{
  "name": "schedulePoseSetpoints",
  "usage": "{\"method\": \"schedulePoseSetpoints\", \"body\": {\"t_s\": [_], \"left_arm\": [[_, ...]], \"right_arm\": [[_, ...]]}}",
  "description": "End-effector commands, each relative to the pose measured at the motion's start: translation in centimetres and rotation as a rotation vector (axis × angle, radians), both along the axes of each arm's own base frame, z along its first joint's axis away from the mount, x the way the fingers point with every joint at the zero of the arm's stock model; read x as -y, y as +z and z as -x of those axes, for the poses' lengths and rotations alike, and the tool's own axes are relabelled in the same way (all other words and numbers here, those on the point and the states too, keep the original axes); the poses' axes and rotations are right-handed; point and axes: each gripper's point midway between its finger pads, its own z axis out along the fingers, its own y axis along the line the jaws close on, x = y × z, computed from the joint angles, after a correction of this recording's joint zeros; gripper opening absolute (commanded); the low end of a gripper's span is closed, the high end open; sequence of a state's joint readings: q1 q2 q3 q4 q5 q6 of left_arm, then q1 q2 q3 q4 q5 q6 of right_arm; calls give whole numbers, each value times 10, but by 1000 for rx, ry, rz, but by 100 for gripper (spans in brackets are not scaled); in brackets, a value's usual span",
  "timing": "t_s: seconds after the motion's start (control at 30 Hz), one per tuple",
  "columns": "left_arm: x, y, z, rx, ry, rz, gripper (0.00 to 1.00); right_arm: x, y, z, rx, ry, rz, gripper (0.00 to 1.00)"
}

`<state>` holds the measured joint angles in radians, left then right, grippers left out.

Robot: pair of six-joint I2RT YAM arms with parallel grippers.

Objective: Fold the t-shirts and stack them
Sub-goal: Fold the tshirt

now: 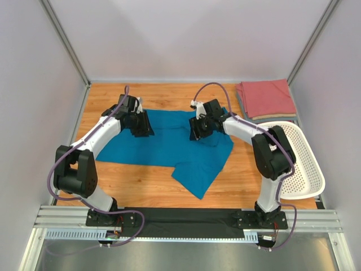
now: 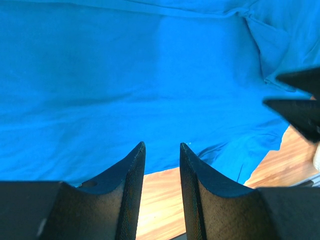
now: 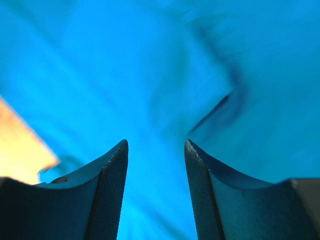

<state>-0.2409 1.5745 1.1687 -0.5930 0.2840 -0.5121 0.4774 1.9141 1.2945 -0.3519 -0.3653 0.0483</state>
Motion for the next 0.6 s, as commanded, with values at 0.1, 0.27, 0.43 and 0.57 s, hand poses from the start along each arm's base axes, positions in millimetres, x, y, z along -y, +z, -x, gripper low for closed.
{"method": "schedulePoseSetpoints", "body": {"t_s": [0.1, 0.27, 0.43, 0.57], "left_arm": [[18, 4, 3, 36, -46, 61, 41], [51, 7, -1, 60, -113, 119, 41], [87, 8, -18, 42, -117, 166, 42], [111, 10, -38, 27, -100, 183, 42]], "right_arm": [[-2, 32, 19, 61, -9, -50, 49], [34, 41, 6, 15, -304, 7, 43], [44, 55, -11, 60, -442, -42, 39], [76, 48, -25, 46, -603, 55, 27]]}}
